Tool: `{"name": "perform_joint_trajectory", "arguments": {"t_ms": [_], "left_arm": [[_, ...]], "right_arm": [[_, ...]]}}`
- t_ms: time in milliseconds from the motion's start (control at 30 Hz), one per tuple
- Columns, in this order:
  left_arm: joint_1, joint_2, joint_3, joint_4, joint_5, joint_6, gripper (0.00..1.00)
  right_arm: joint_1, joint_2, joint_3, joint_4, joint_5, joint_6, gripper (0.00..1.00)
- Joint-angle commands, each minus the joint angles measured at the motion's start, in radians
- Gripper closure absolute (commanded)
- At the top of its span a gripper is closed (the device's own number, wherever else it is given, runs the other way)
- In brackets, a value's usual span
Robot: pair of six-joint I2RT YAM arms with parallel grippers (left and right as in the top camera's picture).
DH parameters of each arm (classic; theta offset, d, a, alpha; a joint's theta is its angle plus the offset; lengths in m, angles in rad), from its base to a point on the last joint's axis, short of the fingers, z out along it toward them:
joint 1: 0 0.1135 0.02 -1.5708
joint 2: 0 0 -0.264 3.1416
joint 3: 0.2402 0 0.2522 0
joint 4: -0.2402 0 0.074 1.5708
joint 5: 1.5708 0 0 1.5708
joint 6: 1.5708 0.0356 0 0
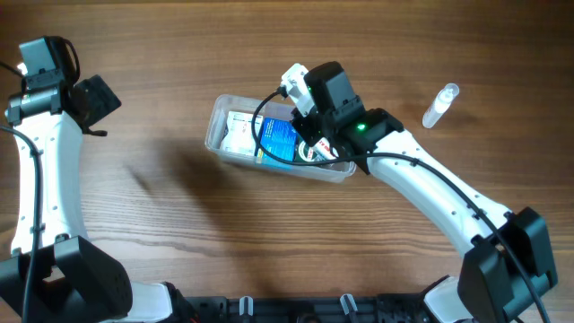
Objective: Pack container
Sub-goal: 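Lift the Panadol box and carry it over the container, then lower the Panadol box into the container, pushing it down among the items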
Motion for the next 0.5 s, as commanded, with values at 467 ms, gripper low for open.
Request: {"name": "perform_joint_trajectory", "arguments": {"t_ms": [467], "left_arm": [[0.002, -0.018, 0.006, 0.002, -0.013, 0.002, 0.00]], "right_arm": [[0.003, 0.118, 0.009, -0.232, -0.024, 0.094, 0.39]]}}
